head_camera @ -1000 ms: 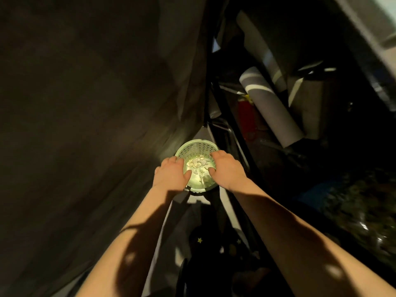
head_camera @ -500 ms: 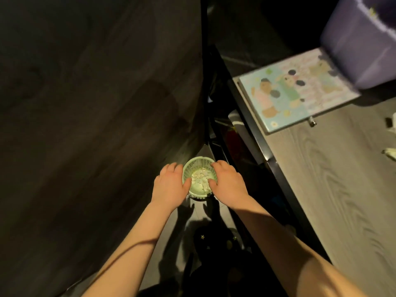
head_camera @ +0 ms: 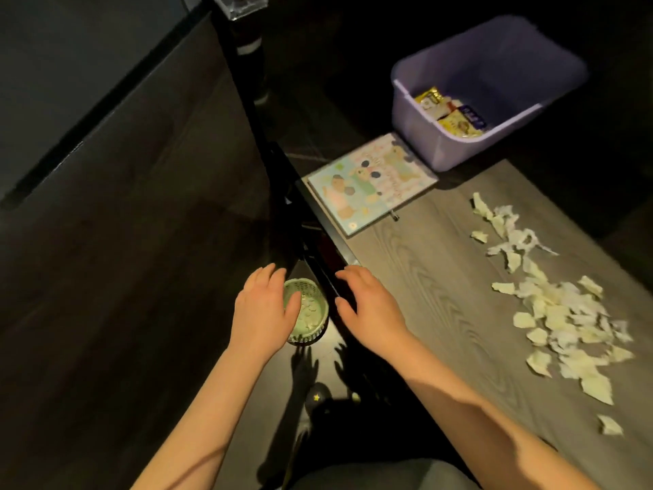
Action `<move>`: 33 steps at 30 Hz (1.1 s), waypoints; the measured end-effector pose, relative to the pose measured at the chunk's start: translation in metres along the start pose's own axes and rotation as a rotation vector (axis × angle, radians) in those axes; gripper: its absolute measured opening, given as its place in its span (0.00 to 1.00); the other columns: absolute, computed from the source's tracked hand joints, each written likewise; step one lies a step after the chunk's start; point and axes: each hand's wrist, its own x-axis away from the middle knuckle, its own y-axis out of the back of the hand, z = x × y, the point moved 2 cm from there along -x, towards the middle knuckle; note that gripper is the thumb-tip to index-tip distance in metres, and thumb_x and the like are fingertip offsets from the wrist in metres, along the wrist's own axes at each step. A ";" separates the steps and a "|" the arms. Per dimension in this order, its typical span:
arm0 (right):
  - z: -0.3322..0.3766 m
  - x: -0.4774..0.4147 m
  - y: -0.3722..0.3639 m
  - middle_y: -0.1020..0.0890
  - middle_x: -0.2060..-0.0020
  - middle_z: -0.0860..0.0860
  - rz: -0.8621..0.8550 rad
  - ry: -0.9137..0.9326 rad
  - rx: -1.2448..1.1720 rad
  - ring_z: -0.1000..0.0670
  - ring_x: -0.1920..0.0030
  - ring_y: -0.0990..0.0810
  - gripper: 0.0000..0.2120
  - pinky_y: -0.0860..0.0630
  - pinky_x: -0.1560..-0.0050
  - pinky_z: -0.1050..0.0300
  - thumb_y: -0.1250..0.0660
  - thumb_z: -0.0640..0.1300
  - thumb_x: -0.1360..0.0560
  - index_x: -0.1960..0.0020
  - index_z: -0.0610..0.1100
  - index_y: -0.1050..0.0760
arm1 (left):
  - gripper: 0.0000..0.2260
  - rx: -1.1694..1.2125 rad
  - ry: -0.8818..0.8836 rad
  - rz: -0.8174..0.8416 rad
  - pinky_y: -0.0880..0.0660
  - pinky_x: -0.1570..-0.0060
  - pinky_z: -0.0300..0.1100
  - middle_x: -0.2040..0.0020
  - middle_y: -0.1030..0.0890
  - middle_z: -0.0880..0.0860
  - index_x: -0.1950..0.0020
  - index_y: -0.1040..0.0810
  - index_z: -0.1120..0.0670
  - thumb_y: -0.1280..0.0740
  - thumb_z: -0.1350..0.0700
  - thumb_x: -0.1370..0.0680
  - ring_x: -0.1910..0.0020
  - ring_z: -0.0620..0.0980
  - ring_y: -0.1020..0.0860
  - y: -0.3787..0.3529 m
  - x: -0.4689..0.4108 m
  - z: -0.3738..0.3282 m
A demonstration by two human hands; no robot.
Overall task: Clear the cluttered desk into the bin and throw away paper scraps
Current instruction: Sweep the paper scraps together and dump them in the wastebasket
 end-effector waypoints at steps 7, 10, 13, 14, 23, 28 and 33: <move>-0.077 0.060 0.053 0.29 0.35 0.47 -0.188 -0.293 -0.033 0.46 0.37 0.28 0.19 0.31 0.37 0.52 0.38 0.44 0.23 0.32 0.43 0.31 | 0.24 -0.059 -0.324 0.095 0.37 0.32 0.50 0.28 0.35 0.56 0.28 0.36 0.56 0.41 0.47 0.21 0.28 0.55 0.39 -0.016 -0.026 -0.112; -0.111 0.091 0.073 0.30 0.34 0.48 -0.243 -0.420 -0.019 0.47 0.36 0.29 0.20 0.33 0.38 0.56 0.39 0.45 0.22 0.31 0.44 0.33 | 0.24 -0.090 -0.460 0.177 0.36 0.31 0.50 0.27 0.36 0.56 0.28 0.38 0.57 0.42 0.48 0.21 0.28 0.55 0.38 -0.034 -0.030 -0.161; -0.142 0.126 0.086 0.29 0.34 0.46 -0.329 -0.529 -0.045 0.46 0.34 0.30 0.20 0.34 0.35 0.55 0.37 0.43 0.23 0.32 0.43 0.32 | 0.24 -0.123 -0.579 0.278 0.37 0.31 0.50 0.27 0.37 0.56 0.28 0.38 0.57 0.41 0.48 0.21 0.28 0.55 0.38 -0.058 -0.026 -0.202; -0.151 0.138 0.088 0.29 0.33 0.46 -0.358 -0.564 -0.047 0.45 0.33 0.31 0.20 0.35 0.34 0.54 0.37 0.42 0.23 0.32 0.43 0.32 | 0.24 -0.138 -0.613 0.305 0.37 0.30 0.50 0.27 0.37 0.56 0.27 0.38 0.56 0.41 0.48 0.21 0.28 0.55 0.38 -0.066 -0.023 -0.214; -0.204 0.225 0.079 0.28 0.35 0.45 -0.635 -0.829 -0.112 0.45 0.34 0.33 0.21 0.39 0.32 0.54 0.37 0.37 0.25 0.33 0.42 0.30 | 0.36 -0.229 -0.676 0.447 0.41 0.28 0.50 0.23 0.49 0.60 0.24 0.50 0.58 0.38 0.43 0.24 0.25 0.58 0.46 -0.124 0.002 -0.277; -0.229 0.240 0.067 0.40 0.26 0.44 -0.719 -0.943 -0.262 0.45 0.26 0.42 0.30 0.45 0.27 0.53 0.34 0.42 0.26 0.27 0.41 0.40 | 0.53 -0.269 -0.624 0.409 0.50 0.27 0.53 0.24 0.61 0.62 0.24 0.63 0.57 0.34 0.32 0.32 0.24 0.59 0.59 -0.142 0.010 -0.287; -0.240 0.230 0.057 0.50 0.26 0.55 -0.612 -0.799 -0.144 0.56 0.26 0.53 0.38 0.59 0.26 0.54 0.42 0.63 0.26 0.24 0.46 0.50 | 0.57 -0.253 -0.560 0.357 0.56 0.26 0.52 0.25 0.64 0.63 0.25 0.66 0.56 0.35 0.28 0.36 0.25 0.59 0.63 -0.154 0.009 -0.295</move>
